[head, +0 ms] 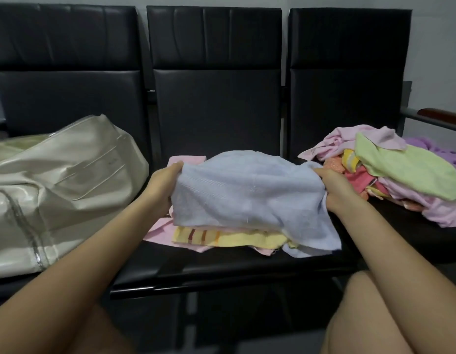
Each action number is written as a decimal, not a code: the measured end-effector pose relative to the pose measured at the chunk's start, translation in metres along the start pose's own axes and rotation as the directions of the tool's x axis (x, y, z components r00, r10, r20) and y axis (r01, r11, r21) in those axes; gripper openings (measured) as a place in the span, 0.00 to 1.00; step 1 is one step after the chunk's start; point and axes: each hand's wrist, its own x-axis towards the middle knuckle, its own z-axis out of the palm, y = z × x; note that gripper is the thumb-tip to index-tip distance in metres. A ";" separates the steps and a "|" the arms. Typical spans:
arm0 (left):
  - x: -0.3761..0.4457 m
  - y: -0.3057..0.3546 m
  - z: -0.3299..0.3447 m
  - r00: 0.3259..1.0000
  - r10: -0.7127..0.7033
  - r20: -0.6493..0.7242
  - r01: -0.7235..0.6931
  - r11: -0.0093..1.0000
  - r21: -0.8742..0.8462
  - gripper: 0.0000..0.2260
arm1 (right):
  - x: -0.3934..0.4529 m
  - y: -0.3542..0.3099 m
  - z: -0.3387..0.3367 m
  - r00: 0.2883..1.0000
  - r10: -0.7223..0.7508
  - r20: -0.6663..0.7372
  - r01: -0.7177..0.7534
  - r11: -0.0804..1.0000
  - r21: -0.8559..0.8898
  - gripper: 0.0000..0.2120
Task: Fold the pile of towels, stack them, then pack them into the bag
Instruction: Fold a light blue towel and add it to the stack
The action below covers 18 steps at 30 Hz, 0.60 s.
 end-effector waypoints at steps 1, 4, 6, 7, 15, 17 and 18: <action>0.004 0.002 0.002 1.000 0.016 -0.006 -0.016 1.000 0.000 0.12 | 0.004 -0.002 0.002 1.000 0.017 -0.007 -0.017 1.000 -0.015 0.12; 0.014 0.002 0.008 0.998 0.038 -0.049 -0.037 0.999 0.036 0.11 | 0.014 0.001 0.008 0.995 -0.063 -0.074 0.048 0.981 -0.190 0.12; 0.028 -0.004 0.009 0.996 0.036 -0.082 -0.029 0.996 0.085 0.14 | 0.020 0.012 0.009 0.987 -0.137 -0.086 0.115 0.969 -0.218 0.12; 0.035 -0.007 0.009 0.995 0.037 -0.095 -0.026 0.993 0.112 0.15 | 0.025 0.020 0.009 0.985 -0.154 -0.084 0.129 0.960 -0.248 0.10; 0.068 -0.043 0.008 0.919 0.380 0.108 -0.341 0.624 0.703 0.14 | 0.040 0.034 0.013 0.964 -0.265 0.002 0.239 0.866 -0.440 0.13; 0.070 -0.043 0.010 0.909 0.408 0.084 -0.339 0.608 0.718 0.14 | 0.041 0.033 0.010 0.961 -0.277 0.020 0.253 0.844 -0.473 0.12; 0.070 -0.042 0.011 0.888 0.453 0.086 -0.366 0.580 0.727 0.14 | 0.043 0.034 0.008 0.961 -0.277 0.025 0.254 0.835 -0.488 0.12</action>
